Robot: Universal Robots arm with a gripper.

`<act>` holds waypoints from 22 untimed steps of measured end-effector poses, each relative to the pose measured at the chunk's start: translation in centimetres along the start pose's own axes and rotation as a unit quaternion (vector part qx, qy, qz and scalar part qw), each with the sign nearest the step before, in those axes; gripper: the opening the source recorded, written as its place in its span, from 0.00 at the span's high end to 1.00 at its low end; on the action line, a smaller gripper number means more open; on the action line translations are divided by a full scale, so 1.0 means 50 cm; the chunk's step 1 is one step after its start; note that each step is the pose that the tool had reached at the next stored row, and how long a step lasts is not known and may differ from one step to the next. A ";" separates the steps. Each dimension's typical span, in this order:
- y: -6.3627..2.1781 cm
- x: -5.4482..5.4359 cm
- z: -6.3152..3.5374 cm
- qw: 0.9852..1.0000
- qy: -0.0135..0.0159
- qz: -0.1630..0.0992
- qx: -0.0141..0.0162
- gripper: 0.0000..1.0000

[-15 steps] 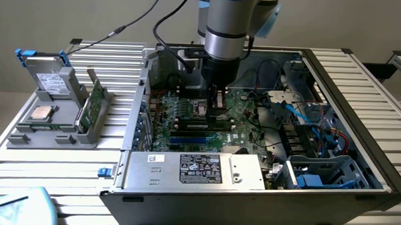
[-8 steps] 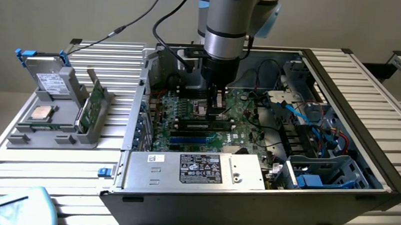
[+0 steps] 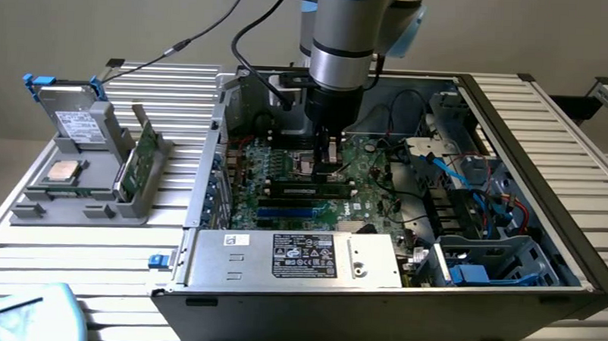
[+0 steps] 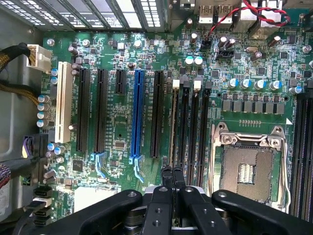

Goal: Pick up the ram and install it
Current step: 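Press down the ram until it locks into place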

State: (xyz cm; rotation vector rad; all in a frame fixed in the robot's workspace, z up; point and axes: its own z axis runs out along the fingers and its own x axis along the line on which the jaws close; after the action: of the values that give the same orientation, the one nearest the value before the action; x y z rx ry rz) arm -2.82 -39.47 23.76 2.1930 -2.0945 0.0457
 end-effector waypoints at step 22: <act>-0.047 0.002 0.003 1.000 -0.001 0.000 0.000 0.89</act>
State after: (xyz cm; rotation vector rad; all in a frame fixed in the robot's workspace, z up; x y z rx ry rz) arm -0.50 -39.48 23.49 2.1941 -2.0955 0.0436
